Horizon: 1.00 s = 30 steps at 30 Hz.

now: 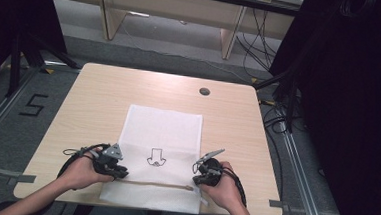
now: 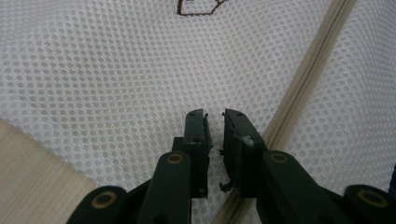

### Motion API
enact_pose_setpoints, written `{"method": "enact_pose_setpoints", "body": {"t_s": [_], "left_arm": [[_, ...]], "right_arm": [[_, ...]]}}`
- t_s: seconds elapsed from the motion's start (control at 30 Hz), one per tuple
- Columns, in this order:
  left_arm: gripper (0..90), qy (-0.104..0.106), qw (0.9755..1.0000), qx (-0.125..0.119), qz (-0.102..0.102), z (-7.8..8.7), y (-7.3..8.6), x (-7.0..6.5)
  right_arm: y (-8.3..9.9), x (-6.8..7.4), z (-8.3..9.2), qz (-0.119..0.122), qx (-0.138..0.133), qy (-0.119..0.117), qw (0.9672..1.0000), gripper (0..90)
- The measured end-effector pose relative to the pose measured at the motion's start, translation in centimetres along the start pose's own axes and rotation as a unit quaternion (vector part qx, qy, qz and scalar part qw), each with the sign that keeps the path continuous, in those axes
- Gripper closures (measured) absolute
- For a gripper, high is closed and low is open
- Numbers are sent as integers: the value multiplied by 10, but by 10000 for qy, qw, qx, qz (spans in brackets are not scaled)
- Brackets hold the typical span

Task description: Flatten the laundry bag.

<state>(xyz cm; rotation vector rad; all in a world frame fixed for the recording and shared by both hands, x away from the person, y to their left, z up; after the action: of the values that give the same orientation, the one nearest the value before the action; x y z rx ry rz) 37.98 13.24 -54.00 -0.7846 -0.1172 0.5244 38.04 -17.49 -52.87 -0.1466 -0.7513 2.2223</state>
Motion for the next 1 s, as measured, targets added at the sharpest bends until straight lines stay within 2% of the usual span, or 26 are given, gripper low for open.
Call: {"method": "enact_pose_setpoints", "body": {"t_s": [0.07, 0.1, 0.13, 0.2, 0.23, 0.37, 0.4, 0.43, 0.47, 0.5, 0.53, 0.57, 0.6, 0.63, 0.7, 0.73, 0.77, 0.8, 0.83, 1.0], "left_arm": [[784, 0, 10000, -15, -27, -1, -1, 1], [783, 5, 10000, -62, 27, -2, -1, 1], [782, 9, 10000, -12, -58, -1, -1, 3], [782, -18, 9994, -282, 223, -5, -3, 0], [782, -13, 9993, -291, 241, -5, -3, 0], [759, -13, 9994, -285, 184, -4, -3, 1], [735, -32, 9992, -307, 249, -4, -3, 0], [735, -25, 9993, -320, 211, -3, -3, 0], [714, -17, 9993, -345, 162, -1, -4, 0], [714, 26, 9999, -135, -82, 4, -3, 4], [704, 51, 9992, -371, 115, 3, -6, 1], [675, 50, 9972, -630, 395, 2, -8, -2], [654, 66, 9968, -694, 395, 3, -9, -3], [631, 101, 9967, -791, 178, 3, -12, -2], [610, 85, 9968, -783, 156, 3, -12, -2], [588, 105, 9961, -877, 57, 2, -14, -2], [568, 91, 9956, -914, 169, 0, -15, -4], [553, 90, 9957, -919, 82, 0, -16, -4], [536, 48, 9962, -869, 40, -1, -16, -3], [493, 0, 9955, -947, 61, -3, -17, -5]], "right_arm": [[0, -2, 0, -51, -23, -9, 10000, 900], [-1, -4, 0, -52, -52, 5, 10000, 900], [-1, -6, 0, -39, -69, 14, 10000, 900], [0, -6, 1, -219, -16, 38, 9998, 898], [-1, -7, 0, -145, -86, 17, 9999, 894], [-2, -7, 1, -138, -209, 84, 9997, 824], [-3, -6, 6, -292, -278, 212, 9990, 797], [-3, -6, 6, -292, -278, 212, 9990, 797], [-5, -8, 6, -173, -488, 177, 9985, 787], [-6, -8, 8, -236, -627, 177, 9976, 782], [-5, -7, 11, -371, -681, 180, 9968, 775], [-4, -8, 14, -454, -828, 218, 9953, 765], [-3, -10, 15, -373, -944, 246, 9945, 761], [-2, -9, 15, -544, -1076, 261, 9924, 756], [-1, -8, 17, -541, -1070, 242, 9925, 752], [0, -7, 20, -530, -1016, 246, 9931, 749], [0, -9, 21, -430, -1086, 273, 9928, 742], [0, -11, 21, -344, -1140, 287, 9925, 737], [0, -10, 22, -413, -1124, 289, 9924, 728], [2, -13, 22, -412, -1086, 384, 9925, 700]]}}
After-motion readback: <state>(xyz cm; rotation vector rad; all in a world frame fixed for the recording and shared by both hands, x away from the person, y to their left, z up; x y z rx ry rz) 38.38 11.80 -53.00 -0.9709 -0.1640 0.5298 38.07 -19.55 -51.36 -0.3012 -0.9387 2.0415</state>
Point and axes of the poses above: each handheld gripper's, and its own axes: z roughly backward along the jaws, y roughly out of its underside, x roughly to its left, the point moved 5 cm from there along -z, roughly forward along the jaws, and after that the axes turned 9 degrees about -x, right-handed, at the moved point
